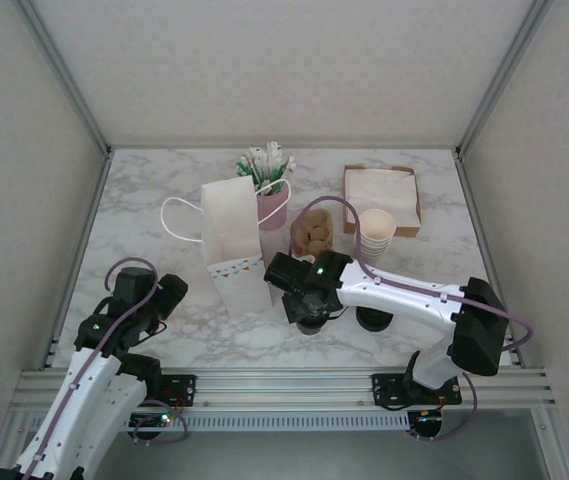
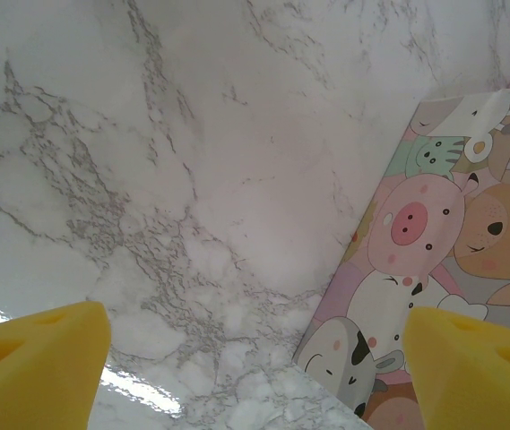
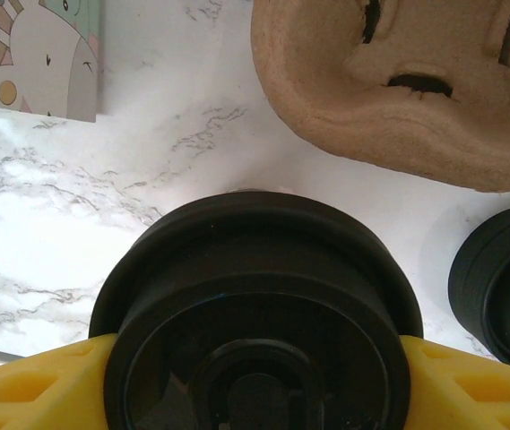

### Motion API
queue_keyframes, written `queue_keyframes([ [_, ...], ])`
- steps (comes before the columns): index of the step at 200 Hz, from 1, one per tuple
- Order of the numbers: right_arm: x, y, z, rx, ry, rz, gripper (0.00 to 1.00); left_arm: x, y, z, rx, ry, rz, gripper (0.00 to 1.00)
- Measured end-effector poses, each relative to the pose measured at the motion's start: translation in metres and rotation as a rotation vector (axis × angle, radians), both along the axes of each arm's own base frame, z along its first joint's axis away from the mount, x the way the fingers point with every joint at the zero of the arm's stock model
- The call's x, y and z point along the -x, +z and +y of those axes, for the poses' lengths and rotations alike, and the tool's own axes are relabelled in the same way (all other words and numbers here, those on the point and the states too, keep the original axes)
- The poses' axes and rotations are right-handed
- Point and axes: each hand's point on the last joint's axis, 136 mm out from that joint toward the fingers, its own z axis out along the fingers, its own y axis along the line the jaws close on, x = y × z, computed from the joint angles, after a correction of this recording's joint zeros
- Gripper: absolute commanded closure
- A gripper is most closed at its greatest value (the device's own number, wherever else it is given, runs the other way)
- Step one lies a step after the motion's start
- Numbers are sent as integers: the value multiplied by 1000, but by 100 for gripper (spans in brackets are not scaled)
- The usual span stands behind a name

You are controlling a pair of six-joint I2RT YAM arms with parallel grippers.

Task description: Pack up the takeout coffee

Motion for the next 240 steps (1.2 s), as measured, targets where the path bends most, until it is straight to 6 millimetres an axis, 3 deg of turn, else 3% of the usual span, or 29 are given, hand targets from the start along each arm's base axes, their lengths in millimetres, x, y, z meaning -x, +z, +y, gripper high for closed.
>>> queue_keyframes([
  [54,2,-5,-2,40,2,23,34,0,0,0,0,0,1,15],
  [240,10,17,-11,-53,110,-7,18,0,0,0,2,1,-1,15],
])
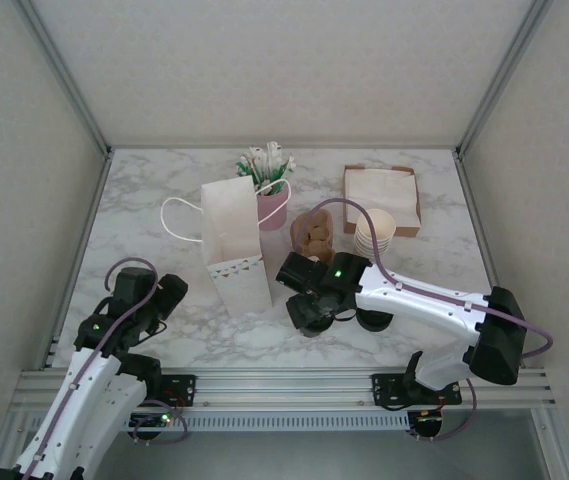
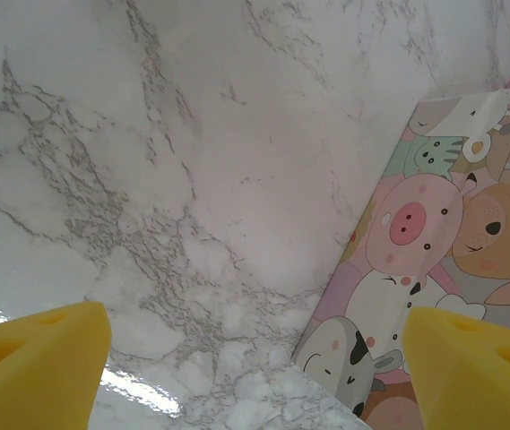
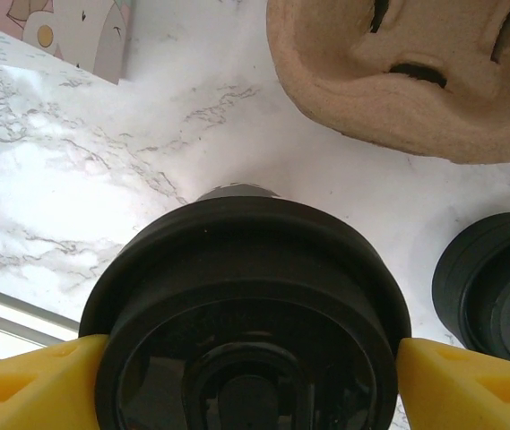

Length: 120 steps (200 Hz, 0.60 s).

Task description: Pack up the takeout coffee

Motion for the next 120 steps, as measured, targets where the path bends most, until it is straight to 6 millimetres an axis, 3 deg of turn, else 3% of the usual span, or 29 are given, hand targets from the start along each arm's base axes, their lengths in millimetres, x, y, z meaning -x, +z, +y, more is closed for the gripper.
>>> queue_keyframes([
  [32,0,0,0,1,-2,1,20,0,0,0,0,0,0,15],
  [40,0,-1,0,1,-3,1,25,0,0,0,0,0,0,15],
  [52,0,-2,0,7,-1,3,45,0,0,0,0,0,0,15],
  [58,0,-3,1,10,1,8,47,0,0,0,0,0,0,15],
  [67,1,-6,1,13,-7,16,46,0,0,0,0,0,0,15],
  [90,2,-10,2,24,-9,27,28,0,0,0,0,0,0,15],
  [120,3,-11,2,23,-11,38,25,0,0,0,0,0,0,15],
])
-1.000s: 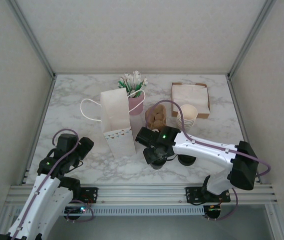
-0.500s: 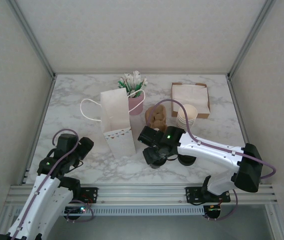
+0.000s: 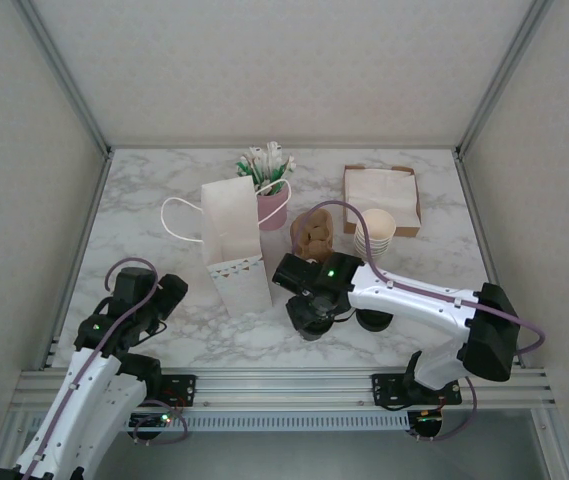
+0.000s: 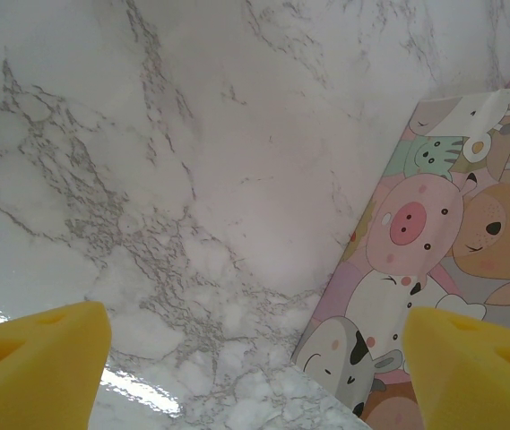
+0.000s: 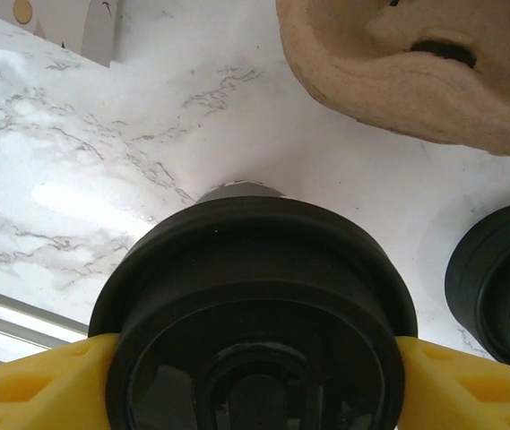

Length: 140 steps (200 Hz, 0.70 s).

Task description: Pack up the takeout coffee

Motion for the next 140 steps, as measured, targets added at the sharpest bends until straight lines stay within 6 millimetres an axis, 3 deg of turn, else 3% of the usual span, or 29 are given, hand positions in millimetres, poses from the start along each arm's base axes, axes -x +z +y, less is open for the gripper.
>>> queue_keyframes([
  [58,-2,-1,-2,-33,-130,39,29,0,0,0,0,0,0,18],
  [78,-3,0,-3,-43,-190,55,25,0,2,0,2,-1,-9,20],
  [89,-3,-1,-3,-48,-216,67,10,1,2,0,3,-1,-12,26],
  [106,-1,0,1,-69,-246,91,7,3,3,-1,4,-11,-14,48],
  [119,-1,1,4,-86,-264,103,1,4,5,-5,21,-31,-21,49],
  [140,0,2,3,-92,-294,119,3,8,8,-17,68,-86,-30,49],
])
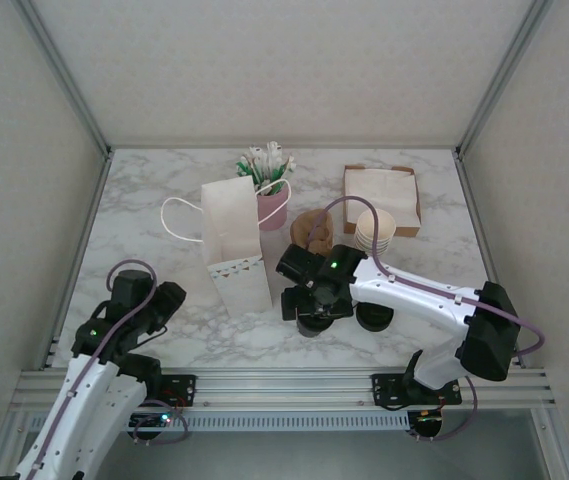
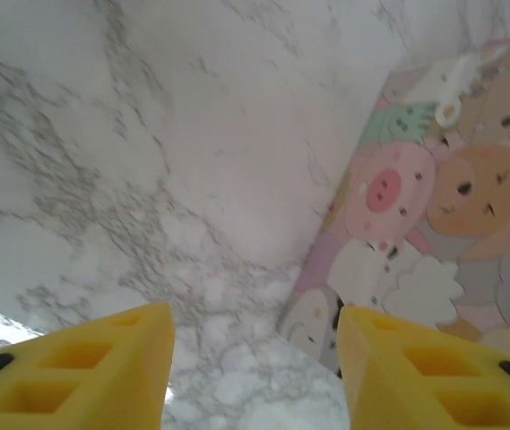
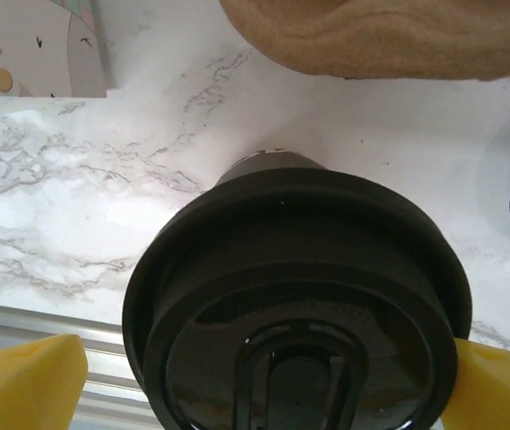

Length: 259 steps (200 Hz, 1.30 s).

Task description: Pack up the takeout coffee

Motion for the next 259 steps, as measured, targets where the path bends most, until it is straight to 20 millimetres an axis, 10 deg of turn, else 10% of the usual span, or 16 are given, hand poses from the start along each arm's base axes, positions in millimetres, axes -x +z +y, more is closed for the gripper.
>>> queue_keyframes([
  [106,-10,18,-4,7,-32,-62,11,34,-15,-30,170,-132,-12,52],
  [164,-24,72,-11,-97,189,-298,15,28,-16,-30,146,-135,-5,50],
  [198,-37,97,-24,-37,381,-480,18,15,3,-26,88,-142,-66,46],
  [217,-47,104,-30,48,482,-558,36,5,22,-20,37,-135,-121,46],
  [259,-92,115,-26,213,499,-570,35,-17,51,-8,-59,-100,-184,44],
])
